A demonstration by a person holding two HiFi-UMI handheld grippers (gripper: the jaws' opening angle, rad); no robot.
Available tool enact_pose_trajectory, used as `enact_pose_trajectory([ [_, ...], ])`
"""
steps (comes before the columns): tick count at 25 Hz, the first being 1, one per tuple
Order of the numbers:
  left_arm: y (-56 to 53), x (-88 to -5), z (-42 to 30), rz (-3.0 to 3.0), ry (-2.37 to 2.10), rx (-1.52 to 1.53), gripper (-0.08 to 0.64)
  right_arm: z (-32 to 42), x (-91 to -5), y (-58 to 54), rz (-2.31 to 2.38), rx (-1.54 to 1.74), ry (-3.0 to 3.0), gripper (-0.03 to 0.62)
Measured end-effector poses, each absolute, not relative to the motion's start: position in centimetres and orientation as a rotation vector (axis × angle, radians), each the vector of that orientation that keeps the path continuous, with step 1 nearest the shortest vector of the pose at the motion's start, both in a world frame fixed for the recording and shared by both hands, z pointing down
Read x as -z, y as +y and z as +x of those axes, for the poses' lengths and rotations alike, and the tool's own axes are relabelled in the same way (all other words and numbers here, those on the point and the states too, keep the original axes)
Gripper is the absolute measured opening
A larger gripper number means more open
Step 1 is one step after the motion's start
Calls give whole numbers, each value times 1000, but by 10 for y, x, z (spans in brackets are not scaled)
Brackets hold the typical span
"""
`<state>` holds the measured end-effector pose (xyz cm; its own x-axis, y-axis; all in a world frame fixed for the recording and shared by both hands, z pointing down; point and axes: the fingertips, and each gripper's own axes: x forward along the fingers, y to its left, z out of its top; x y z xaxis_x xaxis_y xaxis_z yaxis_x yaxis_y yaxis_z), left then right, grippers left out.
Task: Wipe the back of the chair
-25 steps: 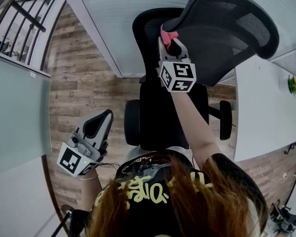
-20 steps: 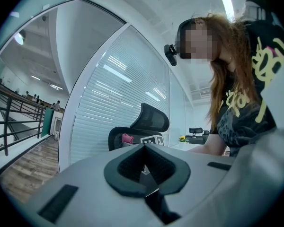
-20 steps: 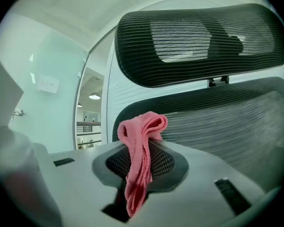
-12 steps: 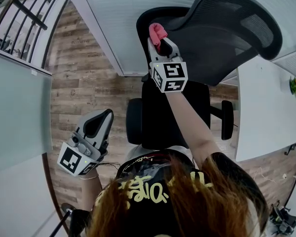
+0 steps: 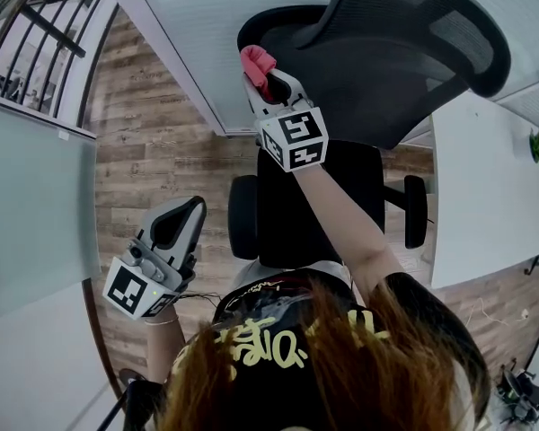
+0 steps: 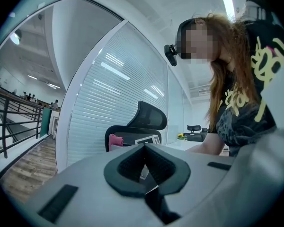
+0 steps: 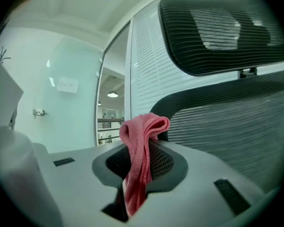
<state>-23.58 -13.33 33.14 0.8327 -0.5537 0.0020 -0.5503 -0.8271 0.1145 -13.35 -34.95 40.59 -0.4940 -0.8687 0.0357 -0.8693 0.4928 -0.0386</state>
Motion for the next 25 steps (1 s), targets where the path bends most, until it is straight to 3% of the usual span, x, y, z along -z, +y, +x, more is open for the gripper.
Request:
enact_pose_trajectory([
  [8, -132, -327, -193, 2944, -769, 47, -8, -73, -399, -305, 1640, -52, -2711, 67],
  [25, -125, -324, -65, 2982, -552, 59, -8, 199, -414, -255, 2212, -125, -2274, 67],
])
